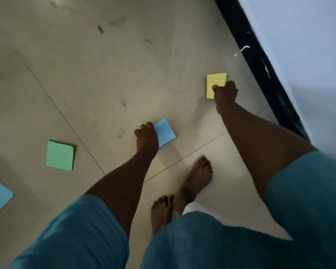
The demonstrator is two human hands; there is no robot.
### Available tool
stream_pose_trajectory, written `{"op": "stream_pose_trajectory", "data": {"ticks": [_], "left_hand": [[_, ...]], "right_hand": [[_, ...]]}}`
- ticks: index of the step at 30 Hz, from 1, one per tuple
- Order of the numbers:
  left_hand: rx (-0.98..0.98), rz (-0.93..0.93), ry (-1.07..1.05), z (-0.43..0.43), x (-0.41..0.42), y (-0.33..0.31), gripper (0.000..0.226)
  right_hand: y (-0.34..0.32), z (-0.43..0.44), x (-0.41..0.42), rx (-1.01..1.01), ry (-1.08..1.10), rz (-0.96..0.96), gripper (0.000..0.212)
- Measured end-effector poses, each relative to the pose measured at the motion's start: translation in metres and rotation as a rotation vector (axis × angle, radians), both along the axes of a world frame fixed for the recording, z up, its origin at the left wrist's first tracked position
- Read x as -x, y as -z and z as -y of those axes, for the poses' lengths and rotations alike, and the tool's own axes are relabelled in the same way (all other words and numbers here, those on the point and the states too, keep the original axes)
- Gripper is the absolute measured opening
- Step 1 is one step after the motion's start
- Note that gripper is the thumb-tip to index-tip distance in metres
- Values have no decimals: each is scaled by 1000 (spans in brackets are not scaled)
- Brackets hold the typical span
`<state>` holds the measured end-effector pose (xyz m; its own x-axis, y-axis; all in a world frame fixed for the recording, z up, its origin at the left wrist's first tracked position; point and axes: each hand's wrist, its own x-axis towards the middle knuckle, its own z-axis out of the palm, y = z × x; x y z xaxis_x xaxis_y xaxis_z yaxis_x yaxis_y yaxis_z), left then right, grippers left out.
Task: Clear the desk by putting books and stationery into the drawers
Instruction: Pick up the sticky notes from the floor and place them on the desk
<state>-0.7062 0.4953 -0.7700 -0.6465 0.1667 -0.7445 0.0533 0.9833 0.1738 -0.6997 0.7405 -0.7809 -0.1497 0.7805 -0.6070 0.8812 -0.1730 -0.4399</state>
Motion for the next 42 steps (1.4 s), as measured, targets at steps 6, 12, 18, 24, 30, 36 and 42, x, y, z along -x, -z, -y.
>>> {"op": "stream_pose_trajectory", "data": {"ticks": [6, 12, 18, 24, 30, 36, 42], "left_hand": [[-66, 166, -169, -3, -43, -113, 33], [-231, 234, -132, -24, -92, -242, 31], [-330, 314, 87, -69, -148, -368, 35], [-369, 394, 371, -97, -231, -476, 37], [-435, 522, 410, -87, -305, -558, 34], [-475, 540, 570, -71, -376, -609, 26], [-666, 660, 752, -70, -488, -713, 19]], "right_hand": [[-114, 32, -107, 154, 164, -53, 33], [-271, 79, -218, 374, 598, -284, 19], [-407, 120, -300, 250, 945, -372, 19], [-508, 149, -377, 128, 1273, -537, 39], [-586, 199, -446, 5, 1469, -619, 20], [-658, 253, -528, -223, 1548, -555, 15], [-748, 283, -631, -496, 1620, -567, 21]]}}
